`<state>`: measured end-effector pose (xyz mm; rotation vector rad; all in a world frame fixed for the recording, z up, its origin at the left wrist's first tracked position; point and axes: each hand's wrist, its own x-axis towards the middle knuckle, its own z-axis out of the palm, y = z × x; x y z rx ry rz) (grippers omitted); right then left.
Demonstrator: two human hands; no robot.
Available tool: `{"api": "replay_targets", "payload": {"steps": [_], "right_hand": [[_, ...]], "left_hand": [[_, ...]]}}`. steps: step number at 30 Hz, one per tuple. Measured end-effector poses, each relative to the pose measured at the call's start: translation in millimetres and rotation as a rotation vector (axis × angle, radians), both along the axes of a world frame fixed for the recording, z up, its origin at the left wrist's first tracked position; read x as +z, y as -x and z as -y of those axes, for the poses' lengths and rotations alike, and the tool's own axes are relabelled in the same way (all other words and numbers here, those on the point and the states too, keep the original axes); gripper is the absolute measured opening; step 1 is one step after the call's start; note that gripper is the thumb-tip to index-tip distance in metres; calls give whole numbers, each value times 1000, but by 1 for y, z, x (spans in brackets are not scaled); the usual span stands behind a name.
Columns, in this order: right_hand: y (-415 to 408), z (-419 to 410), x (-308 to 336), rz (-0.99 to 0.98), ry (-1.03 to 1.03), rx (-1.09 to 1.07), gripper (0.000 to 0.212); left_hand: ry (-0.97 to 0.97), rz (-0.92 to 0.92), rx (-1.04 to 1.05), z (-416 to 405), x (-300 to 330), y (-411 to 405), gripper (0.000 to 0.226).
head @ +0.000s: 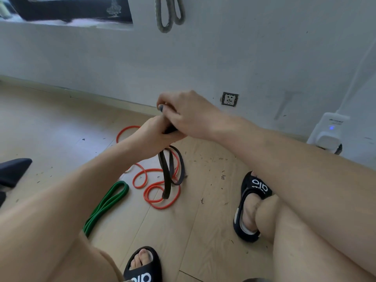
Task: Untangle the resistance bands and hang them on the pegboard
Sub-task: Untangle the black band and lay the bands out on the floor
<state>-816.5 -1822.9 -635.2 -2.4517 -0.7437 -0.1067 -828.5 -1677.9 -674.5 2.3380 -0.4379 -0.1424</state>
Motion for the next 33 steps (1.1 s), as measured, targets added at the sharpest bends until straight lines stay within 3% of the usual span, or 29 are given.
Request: {"api": "replay_targets", "payload": {"steps": [3, 6, 9, 15, 19, 28, 33], "right_hand": [[-3, -3, -9, -170, 58, -28, 28], [-7, 1, -15, -294, -12, -79, 36], [-9, 1, -13, -298, -23, -109, 40], [-18, 6, -9, -284, 70, -188, 35], [-28, 16, -3, -232, -8, -244, 14], [-30, 68, 3, -214, -271, -452, 23], [-26, 92, -6, -291, -133, -445, 25]], "left_hand": [[43, -39, 26, 0, 2, 1, 26], [90, -50, -9, -3, 9, 5, 21], [164, -142, -14, -6, 10, 7, 11], [300, -322, -51, -6, 6, -2, 25], [219, -345, -76, -11, 1, -6, 46], [178, -302, -148, 13, -4, -11, 39], [254, -372, -136, 22, -6, -18, 47]]}}
